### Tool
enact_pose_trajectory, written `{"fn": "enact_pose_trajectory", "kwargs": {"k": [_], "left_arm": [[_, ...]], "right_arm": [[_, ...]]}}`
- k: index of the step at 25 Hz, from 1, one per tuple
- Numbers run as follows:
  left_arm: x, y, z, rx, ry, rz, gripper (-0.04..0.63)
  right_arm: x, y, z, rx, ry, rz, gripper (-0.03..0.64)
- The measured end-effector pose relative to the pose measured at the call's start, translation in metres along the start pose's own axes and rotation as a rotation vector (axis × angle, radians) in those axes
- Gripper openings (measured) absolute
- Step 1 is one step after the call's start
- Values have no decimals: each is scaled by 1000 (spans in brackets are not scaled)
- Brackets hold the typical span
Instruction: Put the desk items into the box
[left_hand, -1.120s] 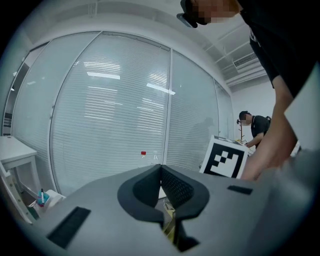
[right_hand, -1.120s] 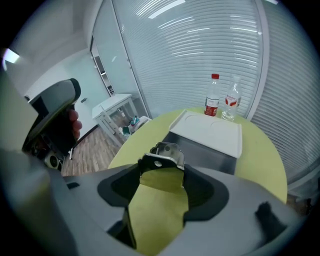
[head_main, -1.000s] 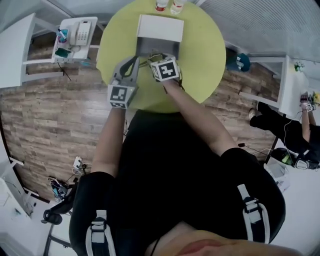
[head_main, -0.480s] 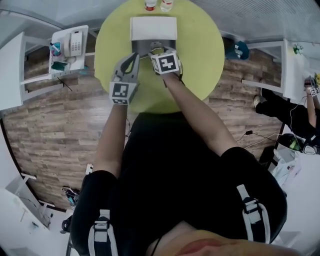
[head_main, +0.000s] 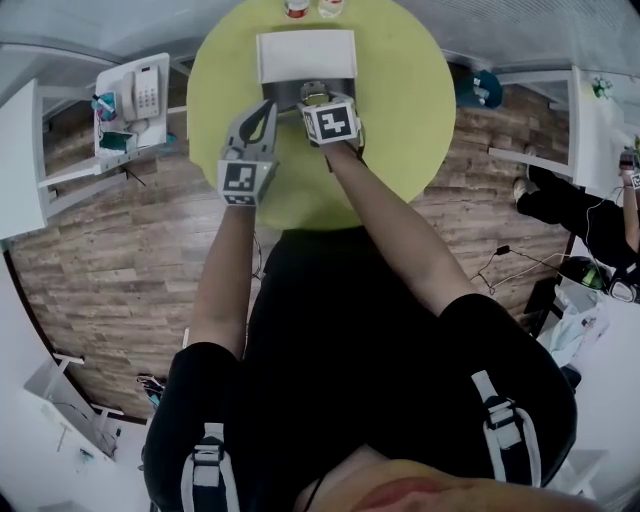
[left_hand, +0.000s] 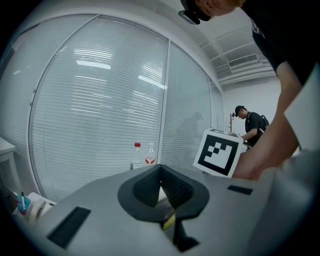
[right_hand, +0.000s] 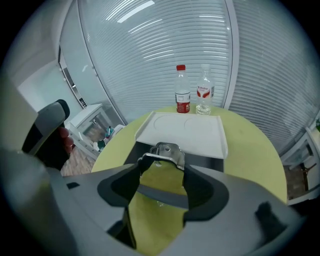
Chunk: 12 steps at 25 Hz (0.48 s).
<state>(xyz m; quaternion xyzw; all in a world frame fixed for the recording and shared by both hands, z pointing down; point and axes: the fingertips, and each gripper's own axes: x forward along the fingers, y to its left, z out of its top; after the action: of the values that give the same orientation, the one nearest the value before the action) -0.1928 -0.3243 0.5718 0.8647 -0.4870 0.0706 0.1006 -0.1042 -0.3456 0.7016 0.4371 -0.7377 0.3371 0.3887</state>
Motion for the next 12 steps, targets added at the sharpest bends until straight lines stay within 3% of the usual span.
{"fn": "enact_pose_trajectory", "kwargs": {"k": [12], "left_arm": [[12,8,-25,-34,32,16,11]], "right_arm": [[39,0,-21,24,75,-5,278]]}}
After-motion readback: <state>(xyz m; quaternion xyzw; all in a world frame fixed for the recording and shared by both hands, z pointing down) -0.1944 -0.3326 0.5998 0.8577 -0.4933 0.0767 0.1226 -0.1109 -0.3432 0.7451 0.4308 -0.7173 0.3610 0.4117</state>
